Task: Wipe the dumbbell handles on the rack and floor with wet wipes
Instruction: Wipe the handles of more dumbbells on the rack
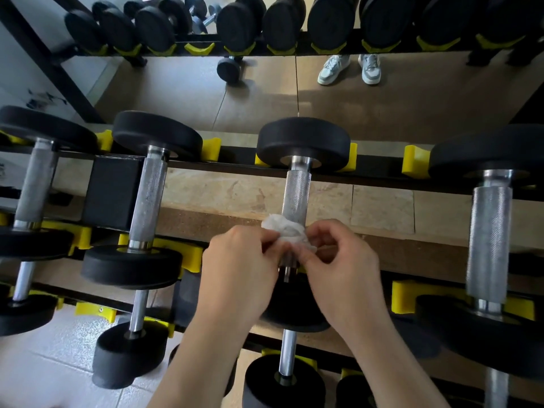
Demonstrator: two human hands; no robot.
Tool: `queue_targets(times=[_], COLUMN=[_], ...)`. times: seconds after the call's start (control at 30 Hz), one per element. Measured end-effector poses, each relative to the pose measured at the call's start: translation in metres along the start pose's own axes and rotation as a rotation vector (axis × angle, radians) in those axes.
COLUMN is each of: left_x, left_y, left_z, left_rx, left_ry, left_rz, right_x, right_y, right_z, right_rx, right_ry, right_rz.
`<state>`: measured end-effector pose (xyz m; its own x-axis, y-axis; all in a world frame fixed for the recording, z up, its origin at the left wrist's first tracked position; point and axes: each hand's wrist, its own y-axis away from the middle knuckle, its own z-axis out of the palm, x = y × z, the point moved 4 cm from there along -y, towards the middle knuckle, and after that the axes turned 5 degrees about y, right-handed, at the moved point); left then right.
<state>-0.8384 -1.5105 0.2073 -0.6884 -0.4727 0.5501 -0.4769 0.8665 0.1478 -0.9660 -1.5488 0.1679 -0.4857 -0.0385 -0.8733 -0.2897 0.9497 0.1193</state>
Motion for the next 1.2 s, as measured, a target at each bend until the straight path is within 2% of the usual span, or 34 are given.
queue_targets(times=[0.1,0.23,0.27,0.33,0.4,0.47,0.67,0.83,0.97,1.0,1.1,1.13,1.2], left_x=[0.006,0.025,0.025,0.017,0.005,-0.004,-0.021,-0.030,-0.040,-0.041,-0.042,-0.043,-0.045], left_y=[-0.014,-0.046,-0.051,-0.053,-0.044,-0.030,0.006,0.036,0.046,0.048,0.048,0.048,0.046], left_z=[0.001,0.001,0.002,0.004,0.006,0.005,-0.007,-0.001,0.003,0.005,0.008,0.008,0.008], left_rx=[0.124,0.226,0.239,0.214,0.152,0.070,-0.113,-0.012,0.067,0.079,0.094,0.093,0.093], left_ry=[0.129,0.234,0.265,0.292,0.295,0.287,0.319,0.284,0.319,0.335,0.363,0.370,0.394], left_rz=[0.038,0.168,0.165,0.112,0.062,0.067,0.146,0.202,0.187,0.189,0.180,0.172,0.174], right_x=[0.001,-0.014,-0.016,-0.014,-0.007,0.001,-0.018,-0.021,-0.011,-0.013,-0.028,-0.032,-0.028], right_y=[-0.007,-0.052,-0.061,-0.059,-0.038,-0.023,-0.035,-0.021,0.000,-0.003,-0.031,-0.039,-0.035], right_z=[0.002,0.000,0.001,0.007,0.010,0.009,-0.002,0.000,-0.003,-0.003,-0.008,-0.008,-0.006], right_rx=[0.077,0.329,0.347,0.280,0.136,0.063,-0.095,0.017,-0.229,-0.239,0.038,0.077,-0.042], right_ry=[-0.066,-0.040,-0.047,-0.061,-0.074,-0.036,0.288,0.444,0.355,0.354,0.390,0.378,0.381], right_rz=[0.004,-0.073,-0.075,-0.083,-0.083,-0.092,-0.227,-0.304,-0.208,-0.209,-0.291,-0.296,-0.280])
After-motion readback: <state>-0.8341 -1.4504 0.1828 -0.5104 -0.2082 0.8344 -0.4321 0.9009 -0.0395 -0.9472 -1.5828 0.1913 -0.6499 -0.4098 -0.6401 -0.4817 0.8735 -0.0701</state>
